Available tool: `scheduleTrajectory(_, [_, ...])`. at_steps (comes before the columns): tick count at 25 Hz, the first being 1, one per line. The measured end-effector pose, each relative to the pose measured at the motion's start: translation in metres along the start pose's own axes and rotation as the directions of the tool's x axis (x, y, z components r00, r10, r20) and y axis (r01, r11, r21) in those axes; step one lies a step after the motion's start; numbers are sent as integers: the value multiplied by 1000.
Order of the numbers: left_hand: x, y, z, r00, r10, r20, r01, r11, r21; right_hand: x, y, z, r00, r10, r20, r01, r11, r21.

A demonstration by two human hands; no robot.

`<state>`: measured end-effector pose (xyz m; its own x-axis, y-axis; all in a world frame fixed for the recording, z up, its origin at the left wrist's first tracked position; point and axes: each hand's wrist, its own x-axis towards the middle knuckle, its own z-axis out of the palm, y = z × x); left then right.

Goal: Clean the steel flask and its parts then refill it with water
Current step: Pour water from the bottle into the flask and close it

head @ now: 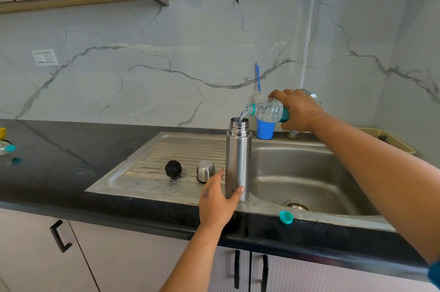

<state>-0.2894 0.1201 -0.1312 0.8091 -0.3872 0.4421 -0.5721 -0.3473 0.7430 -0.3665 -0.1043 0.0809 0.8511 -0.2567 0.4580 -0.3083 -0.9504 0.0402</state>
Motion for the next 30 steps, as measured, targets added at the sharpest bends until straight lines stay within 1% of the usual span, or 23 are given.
scheduleTrajectory(6, [14, 11, 0, 1000, -14, -20, 12, 996, -89, 0, 0, -1, 1000, -1, -7, 1, 1000, 5])
scheduleTrajectory(10, [36, 18, -12, 998, -55, 18, 58, 962, -267, 0, 0, -3, 1000, -1, -7, 1, 1000, -4])
scheduleTrajectory(12, [48, 21, -18, 998, -56, 30, 63, 950, -307, 0, 1, -4, 1000, -3, -4, 3, 1000, -18])
scheduleTrajectory(18, [59, 27, -19, 998, -21, 64, 40, 950, -308, 1, 0, -4, 1000, -4, -4, 4, 999, -41])
scheduleTrajectory(25, [43, 19, -5, 1000, 4, 28, 4, 957, -292, 3, 0, -1, 1000, -2, -6, 2, 1000, -22])
scheduleTrajectory(27, [31, 15, 2, 999, 22, -23, -27, 965, -263, 3, 0, 0, 1000, -3, -7, 3, 1000, -20])
scheduleTrajectory(30, [20, 15, 9, 987, 115, -109, -133, 977, -168, 3, 0, 0, 1000, -8, -4, 8, 1000, -19])
